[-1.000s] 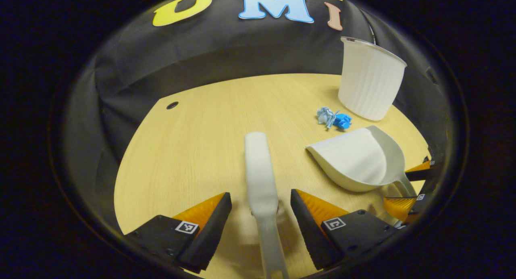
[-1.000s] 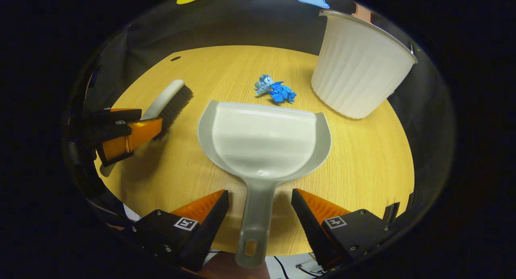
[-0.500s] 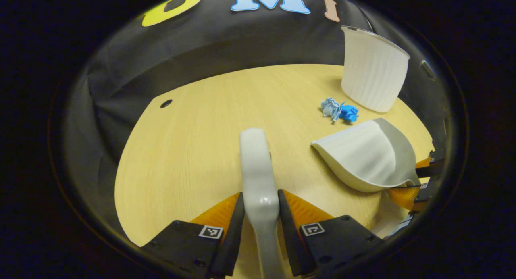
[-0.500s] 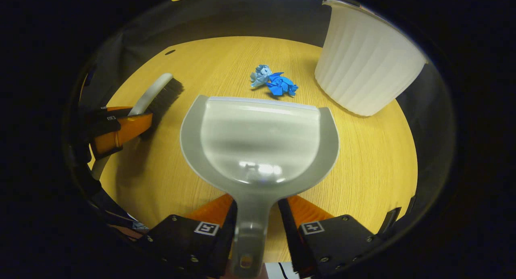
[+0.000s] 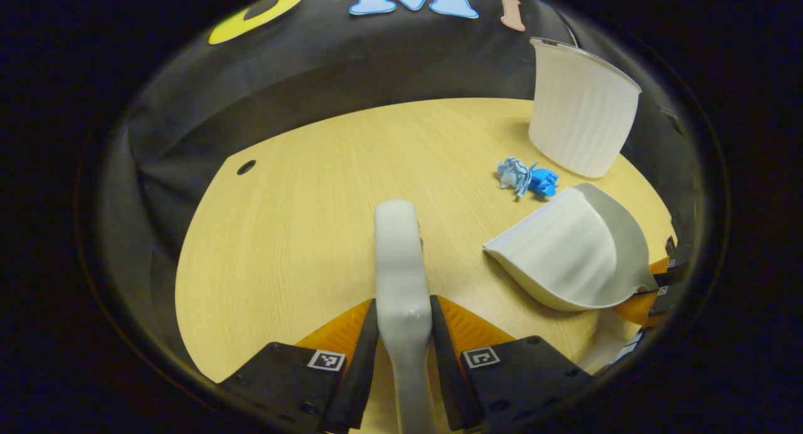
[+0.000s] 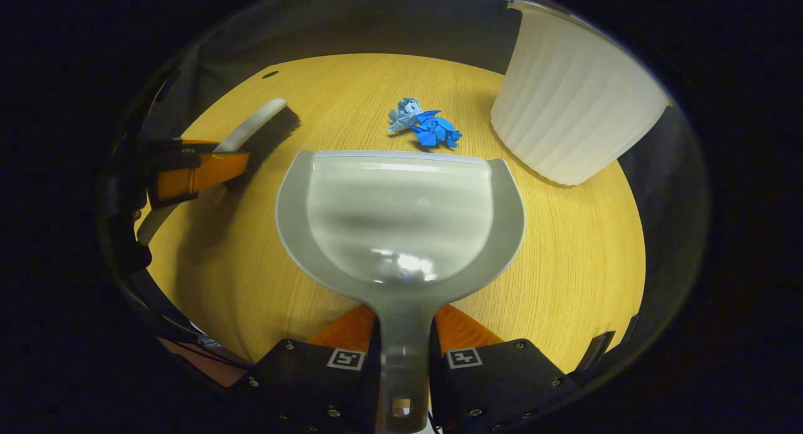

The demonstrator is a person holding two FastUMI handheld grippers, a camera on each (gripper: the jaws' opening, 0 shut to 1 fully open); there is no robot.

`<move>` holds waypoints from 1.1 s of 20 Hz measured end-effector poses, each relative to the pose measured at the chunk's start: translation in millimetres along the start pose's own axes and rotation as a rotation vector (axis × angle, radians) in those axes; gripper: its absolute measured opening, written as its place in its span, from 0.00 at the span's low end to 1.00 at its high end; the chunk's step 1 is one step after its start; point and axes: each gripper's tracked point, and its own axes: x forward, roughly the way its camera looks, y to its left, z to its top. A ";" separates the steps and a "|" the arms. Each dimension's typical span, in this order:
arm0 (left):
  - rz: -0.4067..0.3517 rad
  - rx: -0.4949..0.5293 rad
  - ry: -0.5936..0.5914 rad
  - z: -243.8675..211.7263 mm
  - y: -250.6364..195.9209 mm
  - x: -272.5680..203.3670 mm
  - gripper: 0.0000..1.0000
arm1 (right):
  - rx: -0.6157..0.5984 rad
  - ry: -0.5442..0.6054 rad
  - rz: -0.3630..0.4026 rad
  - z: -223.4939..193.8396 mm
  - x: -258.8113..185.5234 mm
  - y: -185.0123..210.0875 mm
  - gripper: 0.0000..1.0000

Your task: Pick up the small broom and dustpan from the desktop, sweep the trash into the dustpan with the broom, and then empty the trash into the garbage bin.

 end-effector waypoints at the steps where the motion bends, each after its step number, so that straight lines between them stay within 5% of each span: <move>1: -0.012 0.005 -0.001 6.7 -2.2 5.9 0.51 | -0.004 -0.004 0.006 0.1 1.1 -3.2 0.36; 5: -0.039 0.031 -0.009 37.7 -10.2 31.8 0.54 | -0.030 -0.011 0.026 3.8 -1.9 -21.5 0.29; 12: -0.115 0.174 -0.019 95.3 -47.6 80.1 0.54 | -0.105 0.004 0.064 6.8 -2.5 -51.2 0.33; 22: -0.366 0.363 0.041 121.9 -124.0 85.8 0.54 | -0.125 -0.005 0.111 8.6 -5.5 -58.7 0.33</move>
